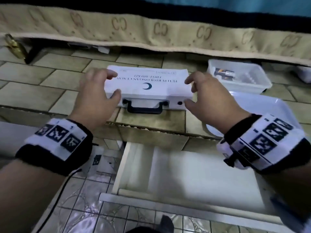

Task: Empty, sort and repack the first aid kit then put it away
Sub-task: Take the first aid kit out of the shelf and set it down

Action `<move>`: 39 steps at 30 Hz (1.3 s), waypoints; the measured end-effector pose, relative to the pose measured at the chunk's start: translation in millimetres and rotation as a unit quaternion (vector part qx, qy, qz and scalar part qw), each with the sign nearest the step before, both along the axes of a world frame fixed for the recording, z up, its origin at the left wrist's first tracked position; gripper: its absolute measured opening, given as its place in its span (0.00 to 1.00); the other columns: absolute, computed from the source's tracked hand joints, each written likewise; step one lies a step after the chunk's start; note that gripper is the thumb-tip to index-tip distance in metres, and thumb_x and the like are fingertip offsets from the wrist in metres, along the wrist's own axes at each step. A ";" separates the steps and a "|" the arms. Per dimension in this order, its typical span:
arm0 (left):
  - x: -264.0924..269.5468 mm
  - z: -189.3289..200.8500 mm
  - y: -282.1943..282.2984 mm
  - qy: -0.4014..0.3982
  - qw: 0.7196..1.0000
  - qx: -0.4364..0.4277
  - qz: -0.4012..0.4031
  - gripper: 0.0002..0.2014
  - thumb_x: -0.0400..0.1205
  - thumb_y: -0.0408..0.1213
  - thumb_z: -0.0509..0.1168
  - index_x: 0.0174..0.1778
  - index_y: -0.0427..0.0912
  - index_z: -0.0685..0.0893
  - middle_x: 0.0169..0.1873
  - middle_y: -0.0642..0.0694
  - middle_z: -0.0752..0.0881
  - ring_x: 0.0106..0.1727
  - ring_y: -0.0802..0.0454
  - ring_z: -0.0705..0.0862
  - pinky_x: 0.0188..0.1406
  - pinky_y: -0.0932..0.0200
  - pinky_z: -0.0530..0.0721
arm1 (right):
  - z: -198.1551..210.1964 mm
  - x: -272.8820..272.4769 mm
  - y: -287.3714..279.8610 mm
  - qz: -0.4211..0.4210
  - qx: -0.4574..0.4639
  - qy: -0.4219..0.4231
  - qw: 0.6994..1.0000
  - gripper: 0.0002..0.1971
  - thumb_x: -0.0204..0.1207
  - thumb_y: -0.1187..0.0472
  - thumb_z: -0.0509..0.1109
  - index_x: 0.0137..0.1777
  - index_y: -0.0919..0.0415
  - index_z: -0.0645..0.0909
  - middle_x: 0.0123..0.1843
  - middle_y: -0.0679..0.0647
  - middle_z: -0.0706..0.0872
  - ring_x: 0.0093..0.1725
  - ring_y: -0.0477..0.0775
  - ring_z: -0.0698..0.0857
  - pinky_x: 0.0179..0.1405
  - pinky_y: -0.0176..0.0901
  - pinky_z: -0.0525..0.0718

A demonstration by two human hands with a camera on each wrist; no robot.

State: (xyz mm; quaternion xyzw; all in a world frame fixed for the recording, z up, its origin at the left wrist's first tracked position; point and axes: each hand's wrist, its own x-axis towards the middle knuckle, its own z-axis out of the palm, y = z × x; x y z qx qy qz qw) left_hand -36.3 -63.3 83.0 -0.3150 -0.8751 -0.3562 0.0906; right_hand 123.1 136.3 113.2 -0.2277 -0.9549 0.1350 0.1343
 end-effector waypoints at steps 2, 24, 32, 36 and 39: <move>41.9 -4.2 -6.8 0.035 0.990 0.040 -0.131 0.07 0.78 0.34 0.64 0.51 0.46 0.82 0.44 0.55 0.78 0.47 0.61 0.77 0.49 0.72 0.74 | -0.3 33.0 -17.6 0.108 -0.053 0.014 0.993 0.13 0.71 0.62 0.71 0.55 0.52 0.79 0.43 0.46 0.81 0.41 0.41 0.79 0.42 0.34 0.75; 105.5 -132.8 -22.6 -0.004 0.864 -0.383 -0.327 0.24 0.50 0.42 0.82 0.40 0.54 0.81 0.32 0.58 0.82 0.35 0.55 0.83 0.33 0.61 0.75 | -142.8 145.7 -29.2 0.042 0.049 -0.394 0.917 0.05 0.76 0.53 0.60 0.48 0.51 0.74 0.53 0.51 0.86 0.54 0.58 0.85 0.38 0.42 0.67; 103.0 -138.4 1.0 -0.065 0.891 -0.383 -0.234 0.18 0.79 0.41 0.61 0.66 0.48 0.75 0.66 0.50 0.77 0.69 0.51 0.72 0.65 0.57 0.74 | -146.6 117.1 -15.6 -0.059 0.026 -0.325 0.943 0.07 0.79 0.62 0.57 0.54 0.55 0.73 0.51 0.55 0.87 0.50 0.62 0.86 0.34 0.43 0.68; 99.2 -117.2 1.9 -0.093 0.900 -0.367 -0.215 0.21 0.80 0.46 0.60 0.70 0.50 0.73 0.76 0.52 0.68 0.76 0.55 0.66 0.73 0.59 0.69 | -131.7 102.0 -26.0 -0.015 -0.029 -0.192 0.981 0.03 0.74 0.55 0.64 0.41 0.53 0.75 0.48 0.53 0.86 0.46 0.57 0.85 0.37 0.42 0.76; 95.3 -86.2 2.4 -0.138 0.948 -0.246 -0.151 0.12 0.81 0.44 0.63 0.60 0.53 0.78 0.59 0.58 0.77 0.57 0.60 0.78 0.52 0.66 0.75 | -108.3 84.6 -27.4 -0.030 -0.176 -0.099 0.979 0.10 0.75 0.49 0.67 0.37 0.52 0.73 0.36 0.49 0.85 0.37 0.50 0.84 0.35 0.43 0.77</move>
